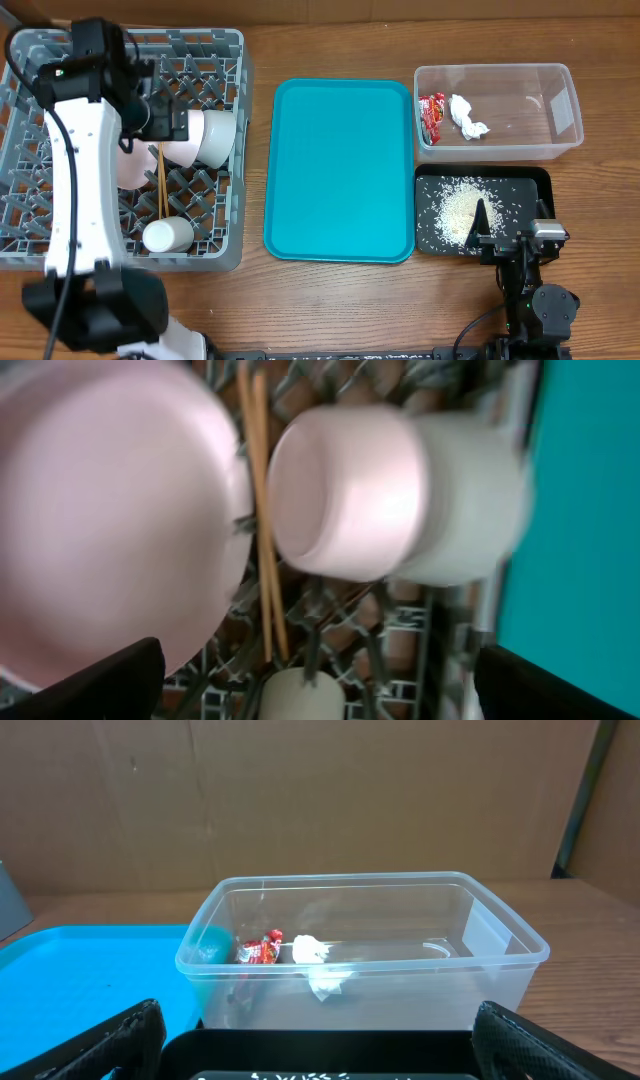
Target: Sort waste into correct bins and load items into the dishwasher
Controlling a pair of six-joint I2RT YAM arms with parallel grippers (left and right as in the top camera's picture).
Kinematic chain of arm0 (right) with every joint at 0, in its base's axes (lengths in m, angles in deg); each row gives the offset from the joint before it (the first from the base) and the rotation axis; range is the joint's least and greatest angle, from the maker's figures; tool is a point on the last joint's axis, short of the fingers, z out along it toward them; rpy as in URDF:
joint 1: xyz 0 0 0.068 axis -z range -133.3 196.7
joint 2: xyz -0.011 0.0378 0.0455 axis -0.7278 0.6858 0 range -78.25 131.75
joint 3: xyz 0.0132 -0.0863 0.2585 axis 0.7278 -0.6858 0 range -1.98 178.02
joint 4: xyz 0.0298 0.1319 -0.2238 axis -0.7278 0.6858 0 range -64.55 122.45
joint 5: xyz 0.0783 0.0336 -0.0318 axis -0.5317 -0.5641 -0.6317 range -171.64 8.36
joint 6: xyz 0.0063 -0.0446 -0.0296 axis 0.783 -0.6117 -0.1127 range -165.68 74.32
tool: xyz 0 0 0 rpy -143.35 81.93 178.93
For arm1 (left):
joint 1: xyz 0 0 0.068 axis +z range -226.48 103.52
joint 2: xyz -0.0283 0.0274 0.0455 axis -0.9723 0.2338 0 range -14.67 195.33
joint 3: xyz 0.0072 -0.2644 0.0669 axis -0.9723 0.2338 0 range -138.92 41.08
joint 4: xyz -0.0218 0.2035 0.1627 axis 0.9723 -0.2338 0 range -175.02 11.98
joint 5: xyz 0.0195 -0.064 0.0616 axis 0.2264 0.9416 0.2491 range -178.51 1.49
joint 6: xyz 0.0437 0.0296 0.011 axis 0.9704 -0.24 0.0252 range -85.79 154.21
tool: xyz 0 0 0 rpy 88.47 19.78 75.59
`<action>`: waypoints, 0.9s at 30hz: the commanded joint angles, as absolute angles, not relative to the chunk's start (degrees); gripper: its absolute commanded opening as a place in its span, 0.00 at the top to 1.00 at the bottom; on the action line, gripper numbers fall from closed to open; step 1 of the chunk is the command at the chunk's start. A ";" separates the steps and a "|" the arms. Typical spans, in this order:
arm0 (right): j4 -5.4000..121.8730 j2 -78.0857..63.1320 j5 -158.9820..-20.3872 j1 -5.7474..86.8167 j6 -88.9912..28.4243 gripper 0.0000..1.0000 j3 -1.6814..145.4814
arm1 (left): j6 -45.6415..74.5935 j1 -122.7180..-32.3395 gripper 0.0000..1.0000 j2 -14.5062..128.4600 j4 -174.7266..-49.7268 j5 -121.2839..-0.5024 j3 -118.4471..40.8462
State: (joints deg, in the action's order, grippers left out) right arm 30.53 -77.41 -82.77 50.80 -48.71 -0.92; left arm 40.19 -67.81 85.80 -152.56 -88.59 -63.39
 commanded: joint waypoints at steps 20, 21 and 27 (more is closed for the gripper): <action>30.05 -78.09 -82.81 50.95 -48.73 0.00 -1.53 | 32.32 -74.61 0.00 41.34 -164.41 -82.71 -67.08; 30.07 -78.09 -82.81 50.95 -48.73 0.00 -1.53 | 33.09 -74.61 0.00 41.23 -165.52 -83.30 -67.08; 30.07 -78.09 -82.81 50.95 -48.73 0.00 -1.53 | 36.02 -78.92 0.00 39.96 -157.57 -88.83 -60.37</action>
State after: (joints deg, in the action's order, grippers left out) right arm 30.49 -77.41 -82.75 50.80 -48.67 -0.92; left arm 33.22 -77.45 41.05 -164.61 -85.13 -65.92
